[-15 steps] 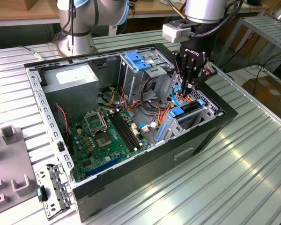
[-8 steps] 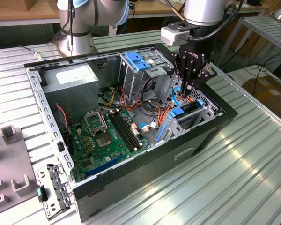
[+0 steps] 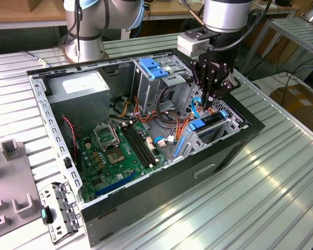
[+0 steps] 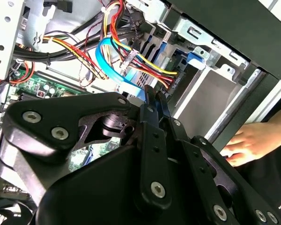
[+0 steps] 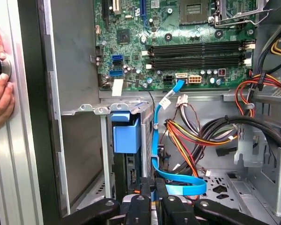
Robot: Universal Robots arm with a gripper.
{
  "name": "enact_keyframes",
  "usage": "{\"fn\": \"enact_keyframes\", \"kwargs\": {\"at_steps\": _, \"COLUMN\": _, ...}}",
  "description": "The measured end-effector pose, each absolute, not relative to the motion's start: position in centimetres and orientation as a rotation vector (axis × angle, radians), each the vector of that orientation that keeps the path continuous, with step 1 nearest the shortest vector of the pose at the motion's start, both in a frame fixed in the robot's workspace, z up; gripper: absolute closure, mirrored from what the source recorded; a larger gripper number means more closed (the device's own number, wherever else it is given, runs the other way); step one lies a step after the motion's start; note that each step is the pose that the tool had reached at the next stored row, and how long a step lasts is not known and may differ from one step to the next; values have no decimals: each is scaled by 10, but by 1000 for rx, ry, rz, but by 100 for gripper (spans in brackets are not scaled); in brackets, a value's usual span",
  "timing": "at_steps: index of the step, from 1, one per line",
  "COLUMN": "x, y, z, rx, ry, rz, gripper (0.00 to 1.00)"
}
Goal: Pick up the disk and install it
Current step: 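Insert the second disk wire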
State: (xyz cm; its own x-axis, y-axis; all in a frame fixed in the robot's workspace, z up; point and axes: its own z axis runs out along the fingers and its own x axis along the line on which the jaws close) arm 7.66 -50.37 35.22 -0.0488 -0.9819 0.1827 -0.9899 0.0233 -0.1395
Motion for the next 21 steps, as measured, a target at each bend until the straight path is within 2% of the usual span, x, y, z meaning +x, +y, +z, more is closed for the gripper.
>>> {"fn": "enact_keyframes", "kwargs": {"at_steps": 12, "x": 72, "y": -536, "z": 349, "rx": 2189, "ry": -2285, "rz": 295, "gripper": 84}}
{"fn": "enact_keyframes", "kwargs": {"at_steps": 21, "x": 72, "y": -543, "z": 348, "rx": 2198, "ry": -2298, "rz": 274, "gripper": 84}}
